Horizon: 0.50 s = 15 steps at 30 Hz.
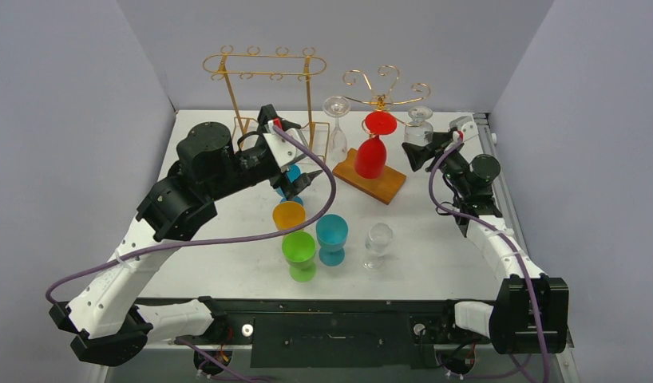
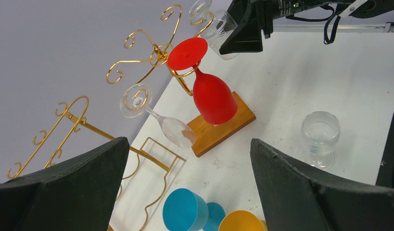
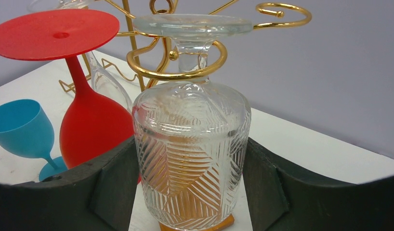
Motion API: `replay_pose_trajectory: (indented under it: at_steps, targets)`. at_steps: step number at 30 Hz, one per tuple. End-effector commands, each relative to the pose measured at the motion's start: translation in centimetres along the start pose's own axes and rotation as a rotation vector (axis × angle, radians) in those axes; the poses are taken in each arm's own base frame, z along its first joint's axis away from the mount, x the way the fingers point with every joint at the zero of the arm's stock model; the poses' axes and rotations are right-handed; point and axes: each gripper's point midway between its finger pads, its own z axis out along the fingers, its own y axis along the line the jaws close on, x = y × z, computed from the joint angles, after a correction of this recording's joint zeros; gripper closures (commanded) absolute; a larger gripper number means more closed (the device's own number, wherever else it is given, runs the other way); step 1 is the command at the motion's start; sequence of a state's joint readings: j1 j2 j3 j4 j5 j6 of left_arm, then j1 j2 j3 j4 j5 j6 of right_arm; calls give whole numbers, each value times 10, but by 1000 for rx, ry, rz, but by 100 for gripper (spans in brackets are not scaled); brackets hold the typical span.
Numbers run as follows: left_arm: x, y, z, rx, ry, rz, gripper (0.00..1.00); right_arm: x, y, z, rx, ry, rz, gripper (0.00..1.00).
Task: Place the wine glass upside down on the wine glass rack
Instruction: Turn the wine glass upside down at the wine rack.
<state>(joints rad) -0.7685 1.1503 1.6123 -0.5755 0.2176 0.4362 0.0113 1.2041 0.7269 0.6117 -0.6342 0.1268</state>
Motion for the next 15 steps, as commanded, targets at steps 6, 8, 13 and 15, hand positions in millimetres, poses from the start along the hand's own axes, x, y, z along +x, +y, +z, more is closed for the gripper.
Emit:
replay_pose_trajectory:
  at_steps: [6, 8, 13, 15]
  targets:
    - [-8, 4, -2, -22, -47, -11, 5, -42, -5, -1, 34, -148, -43, 81]
    - [-9, 4, -3, -22, -50, -12, 5, -38, -7, 0, 39, -143, -33, 74]
    - [-11, 5, -3, -25, -54, -12, 5, -28, -9, 2, 43, -120, -18, 39]
    - [-11, 5, -3, -27, -53, -11, 5, -25, -9, 2, 46, -113, -15, 35]
